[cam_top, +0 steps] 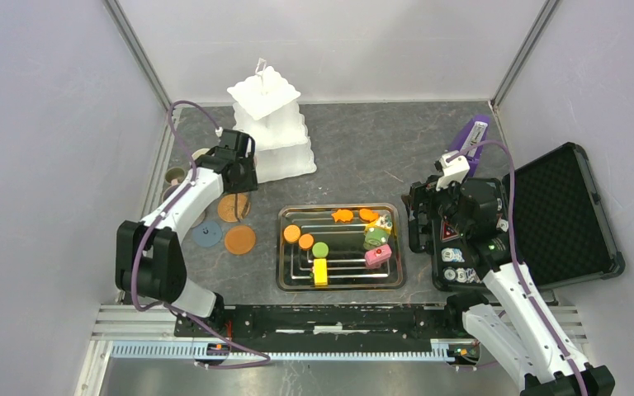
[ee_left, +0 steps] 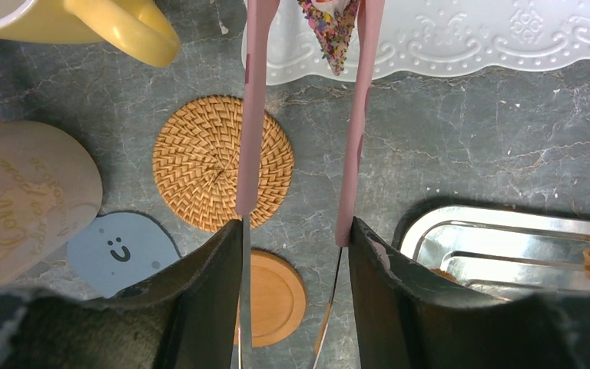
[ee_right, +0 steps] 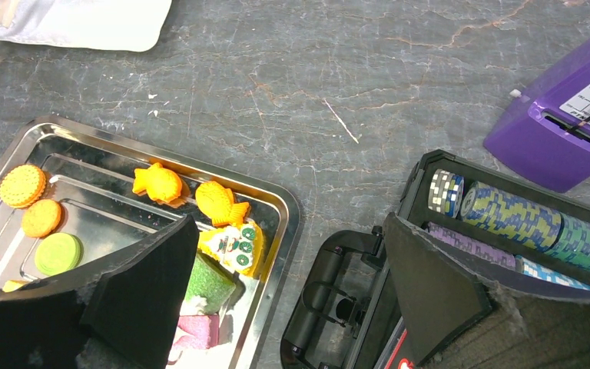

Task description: Serve the afternoon tea

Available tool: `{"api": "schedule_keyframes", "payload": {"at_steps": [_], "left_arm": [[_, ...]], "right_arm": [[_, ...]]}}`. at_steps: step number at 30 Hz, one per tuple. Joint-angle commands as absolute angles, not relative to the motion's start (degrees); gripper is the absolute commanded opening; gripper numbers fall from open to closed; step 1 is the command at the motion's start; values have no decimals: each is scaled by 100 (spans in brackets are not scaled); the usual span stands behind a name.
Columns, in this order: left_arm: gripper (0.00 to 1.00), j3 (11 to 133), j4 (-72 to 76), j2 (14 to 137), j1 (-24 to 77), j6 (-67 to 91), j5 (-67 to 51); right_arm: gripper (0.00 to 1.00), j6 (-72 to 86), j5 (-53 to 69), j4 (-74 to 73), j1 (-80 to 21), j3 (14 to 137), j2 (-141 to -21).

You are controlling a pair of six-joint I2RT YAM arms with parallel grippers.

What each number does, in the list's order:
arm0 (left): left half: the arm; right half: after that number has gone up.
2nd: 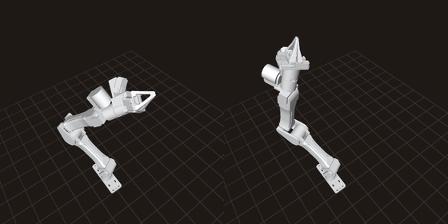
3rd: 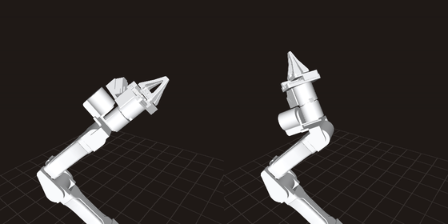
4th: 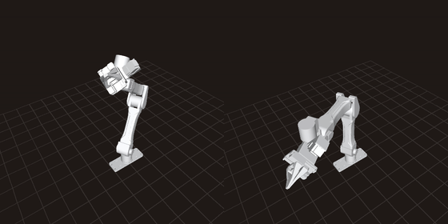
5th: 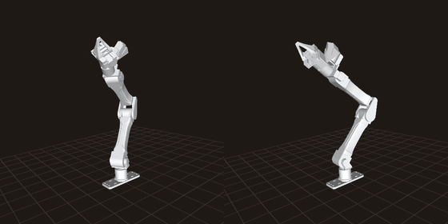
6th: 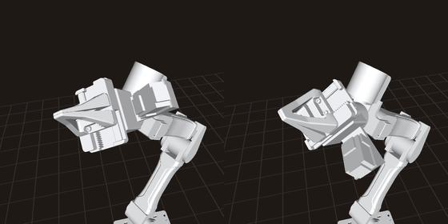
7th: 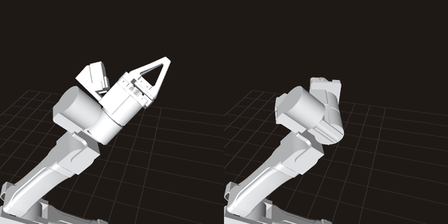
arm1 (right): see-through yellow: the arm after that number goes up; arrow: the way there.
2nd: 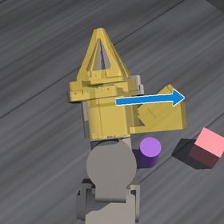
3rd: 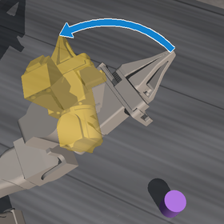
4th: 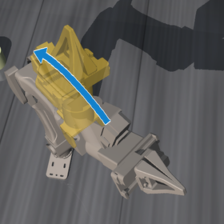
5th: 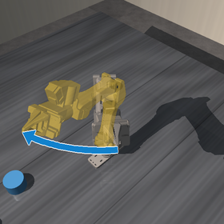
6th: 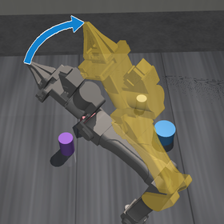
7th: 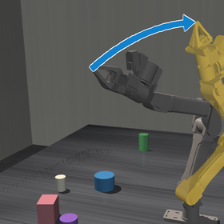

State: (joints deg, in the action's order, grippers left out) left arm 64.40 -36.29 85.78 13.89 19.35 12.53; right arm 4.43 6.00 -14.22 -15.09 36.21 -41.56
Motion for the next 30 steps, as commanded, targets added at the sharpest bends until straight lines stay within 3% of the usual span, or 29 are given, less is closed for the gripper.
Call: {"api": "schedule_keyframes", "payload": {"at_steps": [1, 15, 23, 30], "left_arm": [[21, 6529, -3270, 8704, 1362, 1901, 1378], [23, 6763, -3394, 9131, 1345, 1854, 1242], [29, 6776, -3401, 9184, 1336, 1808, 1207], [43, 6759, -3408, 9140, 1336, 1784, 1213]], "right_arm": [[98, 426, 620, -1245, -1481, 3863, -4066], [98, 432, 606, -1287, -1485, 3841, -4007], [98, 453, 662, -1275, -1488, 3841, -4042], [98, 491, 694, -1243, -1481, 3811, -4048]]}}
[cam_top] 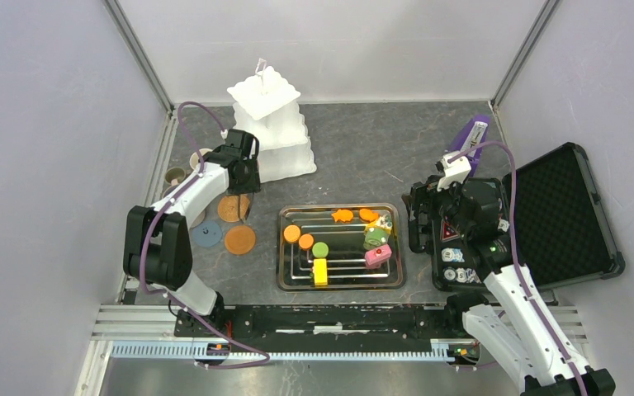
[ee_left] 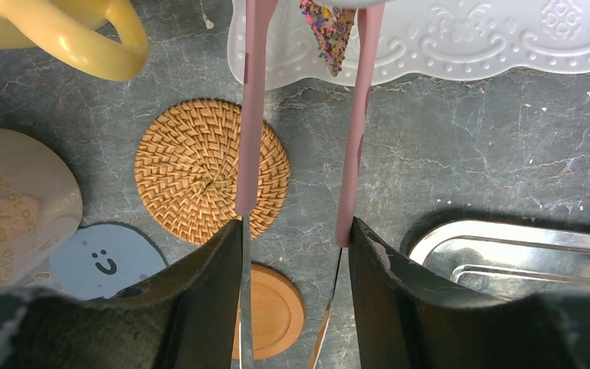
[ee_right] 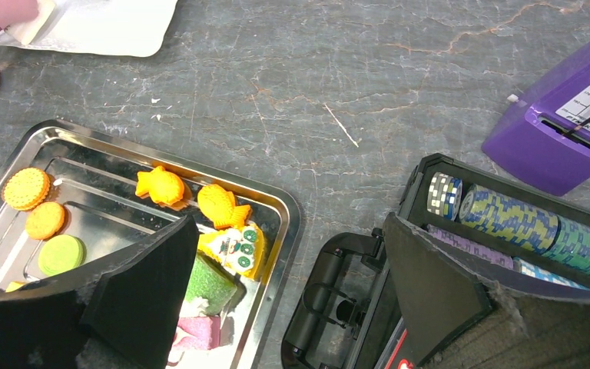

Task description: Serve the afternoon tea

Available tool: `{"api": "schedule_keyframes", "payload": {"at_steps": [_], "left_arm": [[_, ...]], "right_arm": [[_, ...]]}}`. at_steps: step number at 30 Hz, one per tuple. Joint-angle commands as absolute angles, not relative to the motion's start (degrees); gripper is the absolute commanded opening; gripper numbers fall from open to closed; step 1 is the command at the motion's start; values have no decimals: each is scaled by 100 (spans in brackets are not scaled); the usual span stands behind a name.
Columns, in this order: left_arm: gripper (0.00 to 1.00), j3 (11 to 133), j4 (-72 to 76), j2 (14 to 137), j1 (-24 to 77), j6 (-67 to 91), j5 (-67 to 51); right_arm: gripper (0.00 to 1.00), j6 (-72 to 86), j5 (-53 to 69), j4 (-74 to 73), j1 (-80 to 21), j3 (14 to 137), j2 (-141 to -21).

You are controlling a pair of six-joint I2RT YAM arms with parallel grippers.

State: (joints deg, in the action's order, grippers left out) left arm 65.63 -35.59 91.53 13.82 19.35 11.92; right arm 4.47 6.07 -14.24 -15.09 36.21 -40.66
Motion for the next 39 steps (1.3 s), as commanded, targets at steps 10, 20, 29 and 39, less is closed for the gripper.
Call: {"api": "schedule_keyframes", "payload": {"at_steps": [10, 20, 29, 39], "left_arm": [[56, 6732, -3408, 9064, 1336, 1775, 1195], [61, 6676, -3406, 8898, 1336, 1749, 1240], [65, 6583, -3410, 8653, 1344, 1714, 1251], [63, 6212, -4616, 7761, 1351, 1682, 332]], "right_arm": [[98, 493, 727, -1239, -1481, 3789, -4062], [98, 510, 726, -1189, -1485, 3735, -4035], [98, 538, 765, -1161, -1489, 3696, -4018], [98, 538, 740, -1223, -1485, 3744, -3995]]}}
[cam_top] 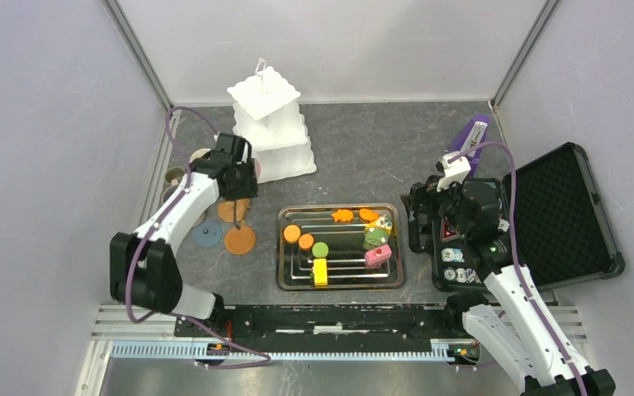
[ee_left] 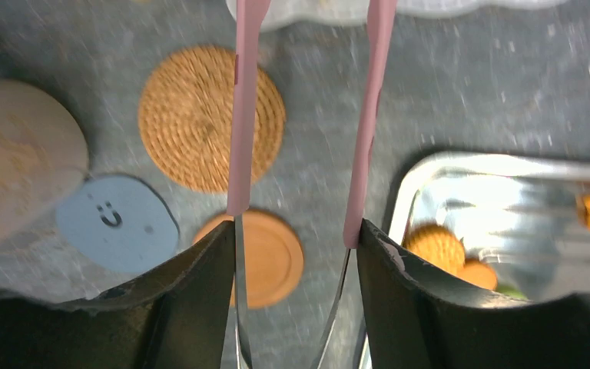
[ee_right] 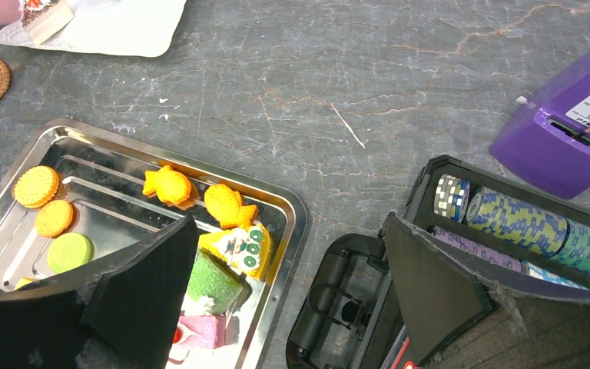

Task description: Serve the afternoon tea

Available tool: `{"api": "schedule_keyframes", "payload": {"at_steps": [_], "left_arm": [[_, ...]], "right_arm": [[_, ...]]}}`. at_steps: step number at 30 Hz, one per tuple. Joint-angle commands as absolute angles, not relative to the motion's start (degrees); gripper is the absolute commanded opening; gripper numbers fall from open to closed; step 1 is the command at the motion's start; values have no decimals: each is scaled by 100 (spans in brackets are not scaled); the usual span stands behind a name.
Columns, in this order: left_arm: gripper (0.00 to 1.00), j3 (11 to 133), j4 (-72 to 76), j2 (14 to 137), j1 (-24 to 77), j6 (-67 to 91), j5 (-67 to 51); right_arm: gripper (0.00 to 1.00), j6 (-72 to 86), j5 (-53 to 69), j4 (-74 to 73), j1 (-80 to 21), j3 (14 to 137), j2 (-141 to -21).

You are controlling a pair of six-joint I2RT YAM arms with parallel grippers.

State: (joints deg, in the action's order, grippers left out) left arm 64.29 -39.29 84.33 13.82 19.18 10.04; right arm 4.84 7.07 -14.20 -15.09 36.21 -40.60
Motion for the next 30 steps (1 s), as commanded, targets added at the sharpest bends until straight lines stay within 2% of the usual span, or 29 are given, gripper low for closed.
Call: {"api": "schedule_keyframes", "payload": {"at_steps": [1, 4, 6, 11, 19, 25, 30], "left_arm": [[62, 6102, -4750, 7563, 1361, 1723, 51], [62, 5746, -4981, 7006, 1521, 1911, -829], [62, 5611, -4975, 6630, 2041, 2095, -985], [62, 5965, -4579, 6603, 4371, 2373, -428], [62, 6213, -3739, 7366, 6625, 1283, 482], [62, 6251, -3510, 7909, 7110, 314, 687], [63, 6461, -3541, 8368, 7199, 214, 938]], "right_arm": [[98, 549, 755, -1225, -1479, 3744, -4007], [98, 564, 780, -1218, -1485, 3719, -4015], [98, 578, 773, -1177, -1487, 3639, -3999], [98, 574, 728, -1189, -1486, 3577, -4030], [98, 531, 618, -1365, -1485, 3683, -3897], [98, 489, 523, -1376, -1485, 3615, -3821], [98, 493, 531, -1358, -1490, 3543, -3790]]}}
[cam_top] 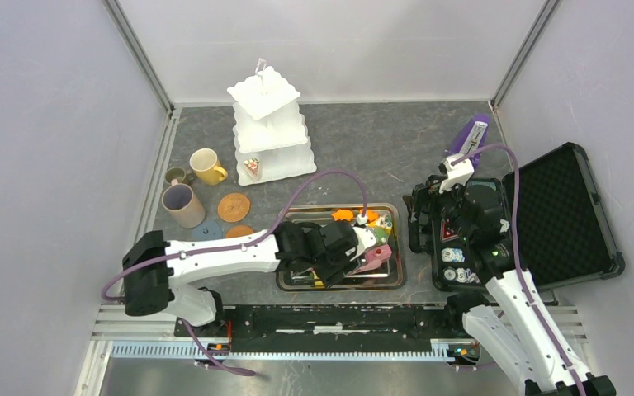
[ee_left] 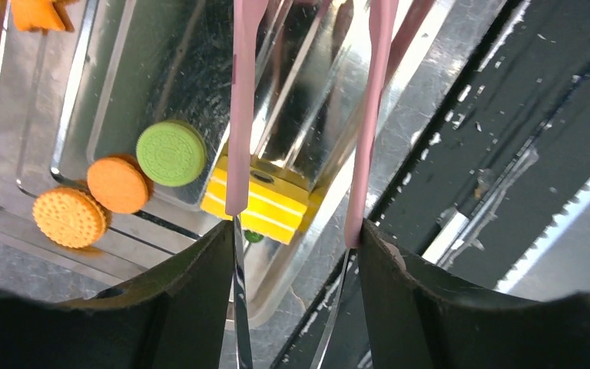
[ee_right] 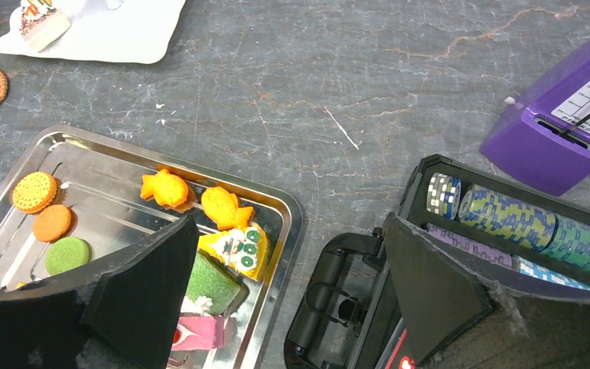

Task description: Serve the afternoon tea

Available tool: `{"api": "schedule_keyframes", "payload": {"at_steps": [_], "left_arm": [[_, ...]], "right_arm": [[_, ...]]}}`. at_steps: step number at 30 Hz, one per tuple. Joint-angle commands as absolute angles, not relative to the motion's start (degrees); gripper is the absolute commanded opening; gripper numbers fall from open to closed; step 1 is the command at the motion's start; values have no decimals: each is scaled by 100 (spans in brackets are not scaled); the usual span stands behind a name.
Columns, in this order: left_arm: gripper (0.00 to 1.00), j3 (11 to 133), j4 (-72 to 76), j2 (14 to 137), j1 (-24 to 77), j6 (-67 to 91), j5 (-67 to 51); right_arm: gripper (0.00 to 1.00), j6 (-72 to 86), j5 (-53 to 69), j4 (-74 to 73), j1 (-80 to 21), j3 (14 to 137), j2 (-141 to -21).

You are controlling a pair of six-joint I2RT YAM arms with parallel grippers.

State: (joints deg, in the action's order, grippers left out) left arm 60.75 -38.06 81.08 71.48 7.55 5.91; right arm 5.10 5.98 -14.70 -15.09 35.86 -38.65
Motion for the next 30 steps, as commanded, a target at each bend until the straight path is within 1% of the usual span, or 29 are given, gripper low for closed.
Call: {"api": "schedule_keyframes", "payload": {"at_steps": [1, 14, 20, 26, 28, 30], "left_arm": [[63, 6492, -3532, 8428, 7207, 194, 946], [63, 6803, -3524, 9193, 7207, 181, 1179], [50, 6904, -3553, 9402, 7207, 218, 1252], [30, 6899, -3722, 9330, 7225, 328, 1344], [26, 6946, -3812, 9324, 7226, 343, 1345], [18, 6978, -3871, 9332, 7233, 351, 1298]], "right_arm": [[98, 488, 532, -1354, -1485, 3534, -3780], [98, 458, 486, -1382, -1485, 3472, -3703], [98, 461, 502, -1382, -1479, 3465, -3712], [98, 470, 504, -1372, -1484, 3454, -3714], [98, 473, 517, -1372, -1485, 3459, -3730], [98, 496, 521, -1349, -1486, 3448, -3730]]}}
